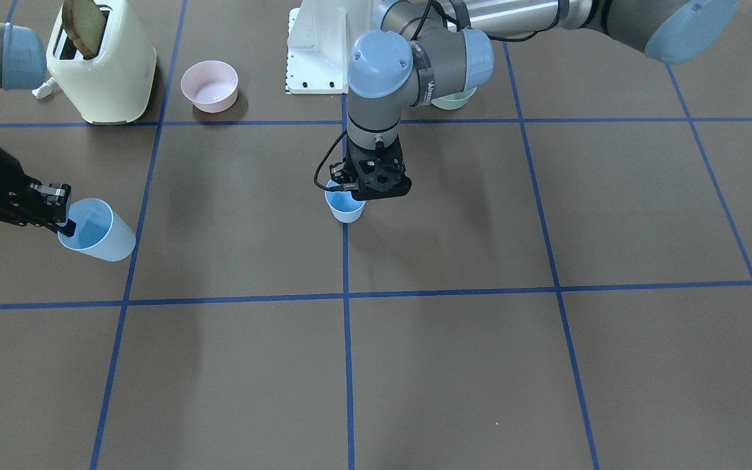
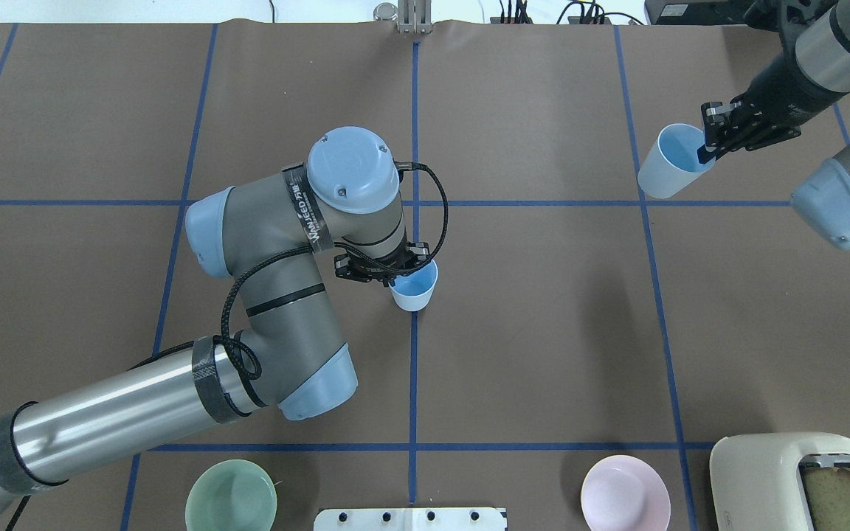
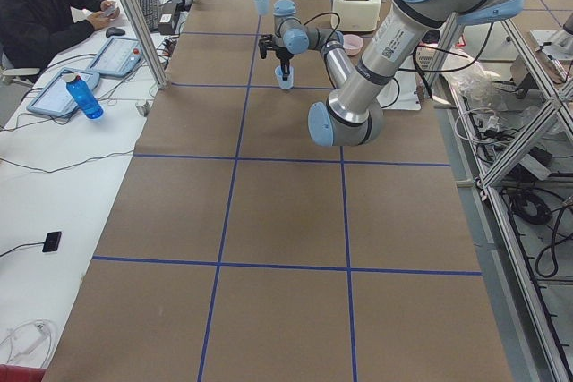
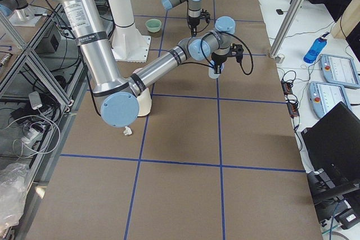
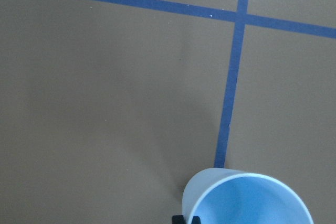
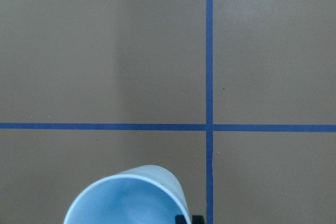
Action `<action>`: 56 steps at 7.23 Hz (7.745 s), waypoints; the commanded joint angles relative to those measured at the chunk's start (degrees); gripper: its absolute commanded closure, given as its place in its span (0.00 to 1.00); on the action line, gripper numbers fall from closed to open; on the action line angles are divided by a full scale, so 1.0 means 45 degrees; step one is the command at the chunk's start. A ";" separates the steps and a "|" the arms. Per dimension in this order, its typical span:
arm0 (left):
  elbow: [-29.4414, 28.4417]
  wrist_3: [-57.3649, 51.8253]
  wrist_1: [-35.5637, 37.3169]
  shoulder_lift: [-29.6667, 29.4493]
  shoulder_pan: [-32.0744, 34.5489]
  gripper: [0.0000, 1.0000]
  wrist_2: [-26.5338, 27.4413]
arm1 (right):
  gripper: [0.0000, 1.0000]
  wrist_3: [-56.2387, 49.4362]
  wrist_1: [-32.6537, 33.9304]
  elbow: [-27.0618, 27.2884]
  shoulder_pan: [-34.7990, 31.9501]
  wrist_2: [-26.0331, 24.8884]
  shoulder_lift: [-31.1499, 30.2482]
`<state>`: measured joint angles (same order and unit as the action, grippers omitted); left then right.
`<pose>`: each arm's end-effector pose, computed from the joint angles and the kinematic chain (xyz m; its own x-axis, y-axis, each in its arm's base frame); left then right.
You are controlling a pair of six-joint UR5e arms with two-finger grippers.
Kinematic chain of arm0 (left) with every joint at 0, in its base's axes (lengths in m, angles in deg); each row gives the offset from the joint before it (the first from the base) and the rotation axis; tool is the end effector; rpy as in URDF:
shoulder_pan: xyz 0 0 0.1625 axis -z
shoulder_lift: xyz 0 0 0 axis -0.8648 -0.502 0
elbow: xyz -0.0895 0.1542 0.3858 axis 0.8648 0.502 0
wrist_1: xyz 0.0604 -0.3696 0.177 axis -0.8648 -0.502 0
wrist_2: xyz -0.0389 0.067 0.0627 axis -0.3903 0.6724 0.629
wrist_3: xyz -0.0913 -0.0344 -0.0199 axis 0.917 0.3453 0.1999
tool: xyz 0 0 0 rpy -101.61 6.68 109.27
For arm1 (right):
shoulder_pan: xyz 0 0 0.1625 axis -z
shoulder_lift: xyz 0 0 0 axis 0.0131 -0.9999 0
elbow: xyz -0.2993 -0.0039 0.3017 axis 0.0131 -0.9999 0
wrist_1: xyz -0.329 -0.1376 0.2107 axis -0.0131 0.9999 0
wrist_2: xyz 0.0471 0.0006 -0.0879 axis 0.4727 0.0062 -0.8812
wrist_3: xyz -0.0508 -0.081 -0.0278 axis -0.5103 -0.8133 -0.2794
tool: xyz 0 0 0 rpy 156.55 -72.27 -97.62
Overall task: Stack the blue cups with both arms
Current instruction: 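Carry the left gripper's cup to the table centre while the right gripper lifts its cup, then release the centre cup and withdraw the left gripper while the right gripper moves inward, then move the right gripper's cup over the centre cup and lower it inside, then hold the nested cup in the right gripper, then open the gripper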
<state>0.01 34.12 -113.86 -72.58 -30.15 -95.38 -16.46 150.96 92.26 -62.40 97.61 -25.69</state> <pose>0.5805 -0.4451 0.1617 0.6497 -0.1345 -0.7482 0.1112 0.9904 -0.0816 -0.2076 -0.5524 0.3486 0.5993 0.0138 0.8004 -0.0445 0.9989 0.0161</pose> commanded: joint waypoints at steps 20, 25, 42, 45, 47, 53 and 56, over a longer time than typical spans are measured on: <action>0.5448 -1.2398 0.1449 0.6881 0.7475 0.03 -0.3052 | 1.00 0.6267 0.0003 0.0751 0.4303 -0.2924 0.2573; 0.5311 -1.3732 -0.1715 0.9502 0.8549 0.03 -0.3478 | 1.00 0.7163 0.2346 0.0654 0.5514 -0.4056 0.4643; 0.5155 -1.4145 -0.1892 0.9913 0.9374 0.03 -0.4302 | 1.00 0.7598 0.2171 -0.0655 0.7179 -0.5544 0.5641; 0.5232 -1.4145 -0.1892 0.9913 0.9374 0.03 -0.4457 | 1.00 0.7365 0.2151 -0.0791 0.6945 -0.5544 0.5641; 0.5272 -1.4145 -0.1892 0.9991 0.9374 0.03 -0.4459 | 1.00 0.7343 0.1297 -0.1413 0.6866 -0.5544 0.5680; 0.5291 -1.4145 -0.1892 1.0128 0.9374 0.03 -0.4459 | 1.00 0.7519 0.1291 -0.1204 0.6866 -0.5485 0.5739; 0.5272 -1.4145 -0.1892 1.0128 0.9374 0.03 -0.4459 | 1.00 0.7558 0.1272 -0.1202 0.6924 -0.5563 0.5506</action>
<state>23.76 -29.54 -122.37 -27.00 12.03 -115.44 17.52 156.74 86.91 -31.38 72.75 -0.33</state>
